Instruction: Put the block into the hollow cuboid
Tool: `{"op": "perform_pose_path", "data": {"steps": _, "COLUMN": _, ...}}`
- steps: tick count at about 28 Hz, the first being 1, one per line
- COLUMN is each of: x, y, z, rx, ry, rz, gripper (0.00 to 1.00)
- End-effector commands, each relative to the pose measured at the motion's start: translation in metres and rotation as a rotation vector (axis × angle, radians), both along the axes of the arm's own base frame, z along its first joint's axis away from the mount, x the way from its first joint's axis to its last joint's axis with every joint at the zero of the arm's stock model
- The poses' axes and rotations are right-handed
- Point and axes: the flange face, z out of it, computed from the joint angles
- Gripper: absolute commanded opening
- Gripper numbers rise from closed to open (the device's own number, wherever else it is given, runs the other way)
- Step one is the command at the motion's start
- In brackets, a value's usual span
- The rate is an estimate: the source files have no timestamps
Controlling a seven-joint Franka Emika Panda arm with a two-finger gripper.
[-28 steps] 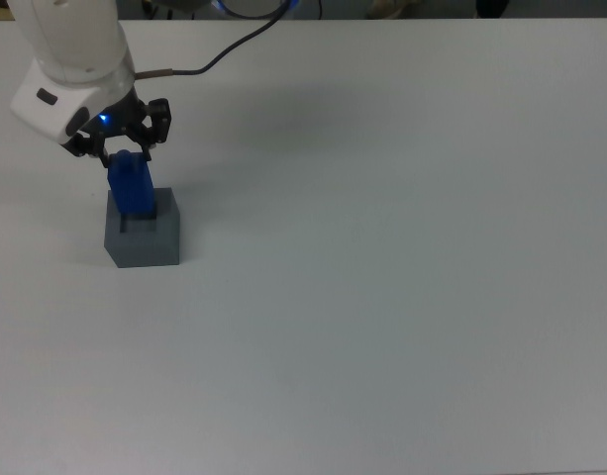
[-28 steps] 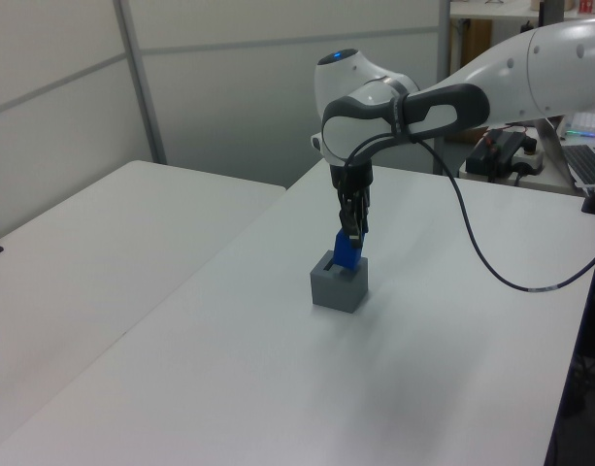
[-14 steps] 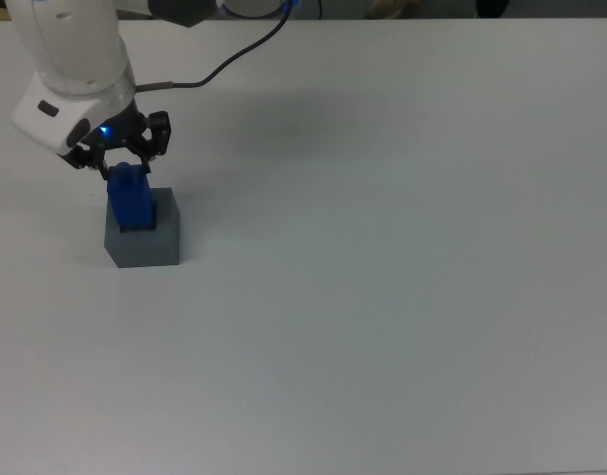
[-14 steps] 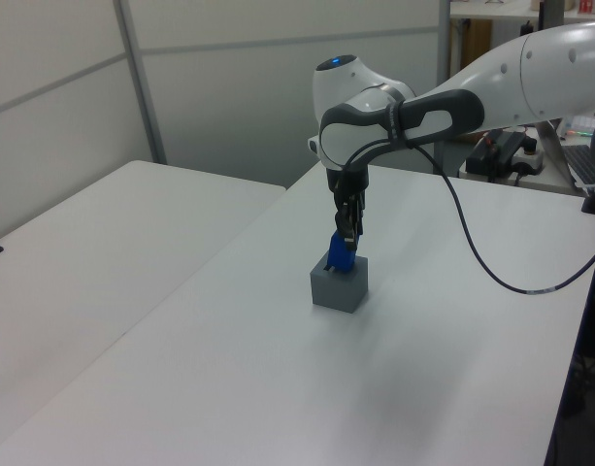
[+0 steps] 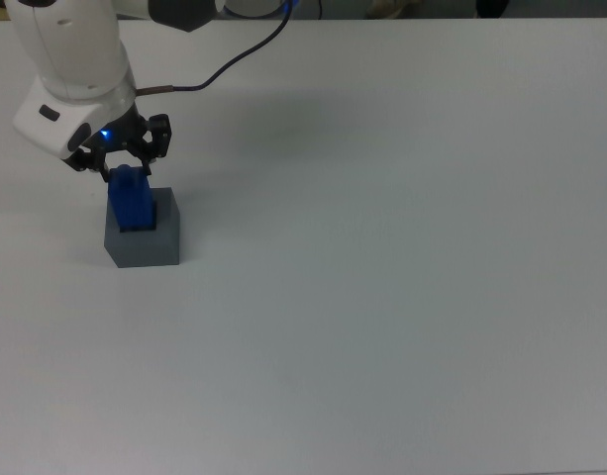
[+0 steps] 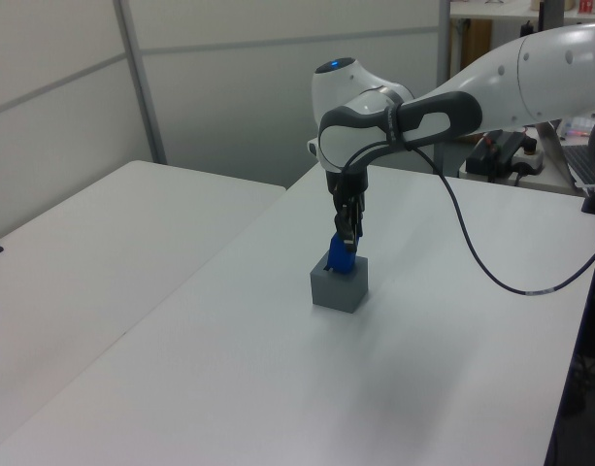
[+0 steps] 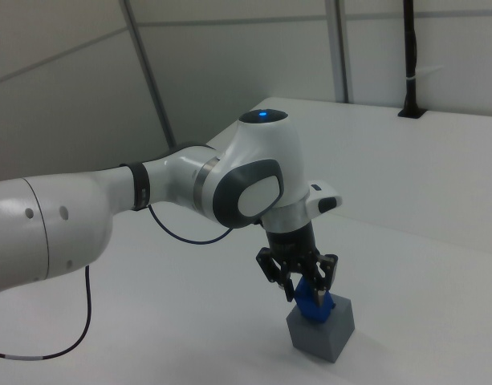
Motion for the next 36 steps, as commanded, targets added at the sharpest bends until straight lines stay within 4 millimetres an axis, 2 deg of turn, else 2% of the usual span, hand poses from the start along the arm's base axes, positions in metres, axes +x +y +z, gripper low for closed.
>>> {"op": "perform_pose_path", "data": {"steps": 1, "x": 0.01, "y": -0.001, "z": -0.011, "rx": -0.002, "ry": -0.016, "rz": 0.017, "gripper": 0.77}}
{"op": "perform_pose_path", "data": {"steps": 3, "x": 0.01, "y": -0.001, "z": -0.011, "rx": -0.002, "ry": -0.018, "rz": 0.014, "gripper": 0.81}}
{"op": "perform_pose_path", "data": {"steps": 4, "x": 0.01, "y": -0.001, "z": -0.011, "rx": -0.001, "ry": -0.018, "rz": 0.008, "gripper": 0.94}}
{"op": "perform_pose_path", "data": {"steps": 6, "x": 0.01, "y": -0.001, "z": -0.011, "rx": 0.001, "ry": -0.019, "rz": 0.005, "gripper": 0.99}}
{"op": "perform_pose_path", "data": {"steps": 8, "x": 0.01, "y": 0.0, "z": -0.008, "rx": 0.003, "ry": -0.022, "rz": 0.006, "gripper": 1.0}}
{"op": "perform_pose_path", "data": {"steps": 9, "x": 0.014, "y": 0.0, "z": 0.003, "rx": 0.014, "ry": -0.048, "rz": -0.002, "gripper": 1.0}}
{"op": "perform_pose_path", "data": {"steps": 13, "x": 0.018, "y": 0.002, "z": 0.028, "rx": 0.056, "ry": -0.092, "rz": -0.021, "gripper": 1.0}}
{"op": "perform_pose_path", "data": {"steps": 19, "x": 0.009, "y": 0.003, "z": 0.066, "rx": 0.086, "ry": -0.079, "rz": -0.03, "gripper": 1.0}}
{"op": "perform_pose_path", "data": {"steps": 30, "x": -0.01, "y": 0.0, "z": 0.096, "rx": 0.122, "ry": -0.006, "rz": -0.044, "gripper": 1.0}}
{"op": "perform_pose_path", "data": {"steps": 36, "x": -0.029, "y": -0.008, "z": 0.119, "rx": 0.109, "ry": 0.013, "rz": -0.063, "gripper": 1.0}}
